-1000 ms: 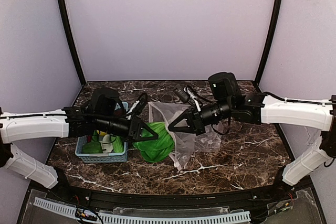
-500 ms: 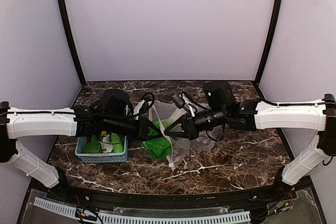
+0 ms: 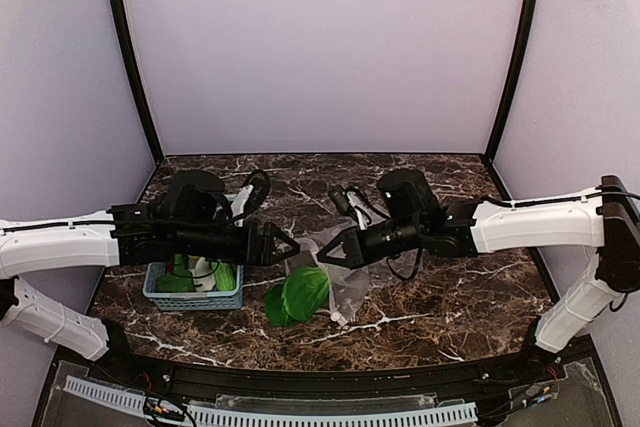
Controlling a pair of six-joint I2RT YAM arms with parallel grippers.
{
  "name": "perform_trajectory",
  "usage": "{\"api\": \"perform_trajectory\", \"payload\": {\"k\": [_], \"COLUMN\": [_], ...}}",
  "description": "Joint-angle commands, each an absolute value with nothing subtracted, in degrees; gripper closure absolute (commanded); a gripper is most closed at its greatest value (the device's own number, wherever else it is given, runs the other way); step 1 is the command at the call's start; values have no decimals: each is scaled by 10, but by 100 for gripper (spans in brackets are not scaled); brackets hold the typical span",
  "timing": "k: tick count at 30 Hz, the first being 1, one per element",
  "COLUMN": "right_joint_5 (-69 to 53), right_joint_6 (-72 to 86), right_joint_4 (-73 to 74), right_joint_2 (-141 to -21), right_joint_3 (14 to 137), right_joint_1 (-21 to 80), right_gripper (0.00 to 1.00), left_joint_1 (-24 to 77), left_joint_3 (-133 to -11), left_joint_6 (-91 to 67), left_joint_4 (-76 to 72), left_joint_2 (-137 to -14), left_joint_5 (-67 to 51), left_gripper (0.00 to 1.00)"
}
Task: Place the food in the zip-top bag and seal the zipper
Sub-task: Place the fake vegetable in the zipper food storage bag, then adjust the fake vegetable in the zipper food storage bag.
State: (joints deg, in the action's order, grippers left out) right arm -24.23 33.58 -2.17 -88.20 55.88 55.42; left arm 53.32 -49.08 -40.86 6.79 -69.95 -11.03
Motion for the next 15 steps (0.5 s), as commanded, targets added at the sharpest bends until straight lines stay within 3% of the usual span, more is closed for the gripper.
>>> {"api": "perform_trajectory", "payload": {"k": [1, 5, 15], "right_joint_5": [-227, -227, -239], "right_joint_6": [350, 350, 353], "right_joint_4": [-42, -42, -45], "right_joint_2": [-890, -897, -897], "right_joint_3": [574, 582, 582], "right_joint_1": [557, 557, 557], "right_gripper": [100, 100, 100], "left_joint_1": [538, 550, 590], "left_joint_3": [-439, -394, -340], "left_joint_6": [-423, -455, -492], "left_joint_4": [108, 108, 31], "left_joint_2": [-639, -617, -666], "left_joint_5": [-81, -79, -64], "left_gripper": [16, 2, 1]}}
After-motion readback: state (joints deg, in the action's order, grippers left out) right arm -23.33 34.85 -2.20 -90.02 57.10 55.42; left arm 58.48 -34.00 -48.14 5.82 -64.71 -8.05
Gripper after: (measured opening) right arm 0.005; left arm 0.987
